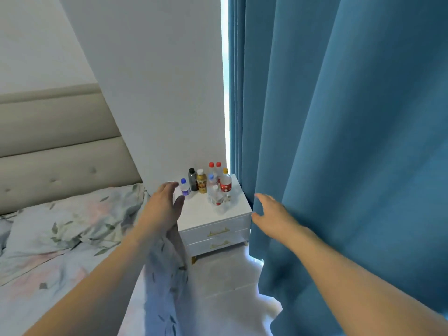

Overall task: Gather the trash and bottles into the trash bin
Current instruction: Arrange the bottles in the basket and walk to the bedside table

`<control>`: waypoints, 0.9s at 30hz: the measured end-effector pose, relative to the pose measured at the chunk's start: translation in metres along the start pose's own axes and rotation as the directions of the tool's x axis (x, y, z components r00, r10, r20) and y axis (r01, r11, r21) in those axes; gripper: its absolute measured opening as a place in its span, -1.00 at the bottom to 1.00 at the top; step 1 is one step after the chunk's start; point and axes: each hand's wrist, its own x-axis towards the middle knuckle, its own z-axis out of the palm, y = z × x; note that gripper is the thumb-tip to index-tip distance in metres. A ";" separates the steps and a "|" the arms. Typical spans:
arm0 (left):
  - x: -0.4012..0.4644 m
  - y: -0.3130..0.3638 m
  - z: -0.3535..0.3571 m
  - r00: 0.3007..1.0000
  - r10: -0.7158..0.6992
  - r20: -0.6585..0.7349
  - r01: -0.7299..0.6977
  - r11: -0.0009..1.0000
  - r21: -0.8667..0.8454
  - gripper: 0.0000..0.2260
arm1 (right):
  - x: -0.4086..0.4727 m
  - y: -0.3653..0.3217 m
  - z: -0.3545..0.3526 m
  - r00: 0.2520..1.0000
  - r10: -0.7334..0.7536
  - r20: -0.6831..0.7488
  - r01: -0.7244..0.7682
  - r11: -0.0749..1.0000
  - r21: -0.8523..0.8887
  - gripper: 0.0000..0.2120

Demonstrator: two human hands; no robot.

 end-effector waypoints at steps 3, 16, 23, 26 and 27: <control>0.071 -0.007 -0.005 0.999 -0.015 -0.032 0.015 1.000 0.002 -0.58 | 0.076 -0.010 -0.011 1.000 -0.014 0.014 0.014 1.000 0.001 -0.50; 0.325 -0.073 0.204 0.930 0.013 0.368 0.026 0.995 -0.100 -0.56 | 0.428 0.018 0.077 0.986 0.108 0.123 -0.112 0.993 0.025 -0.51; 0.375 -0.118 0.337 0.875 0.027 0.483 0.029 0.994 -0.108 -0.48 | 0.556 0.082 0.166 0.975 0.131 0.181 -0.134 0.991 0.002 -0.52; 0.372 -0.131 0.364 0.867 0.079 0.492 -0.027 0.993 -0.113 -0.57 | 0.570 0.103 0.191 0.961 0.154 0.231 -0.166 0.985 0.036 -0.59; 0.370 -0.134 0.369 0.867 0.095 0.489 -0.040 0.992 -0.120 -0.60 | 0.572 0.109 0.197 0.961 0.154 0.228 -0.169 0.985 0.044 -0.65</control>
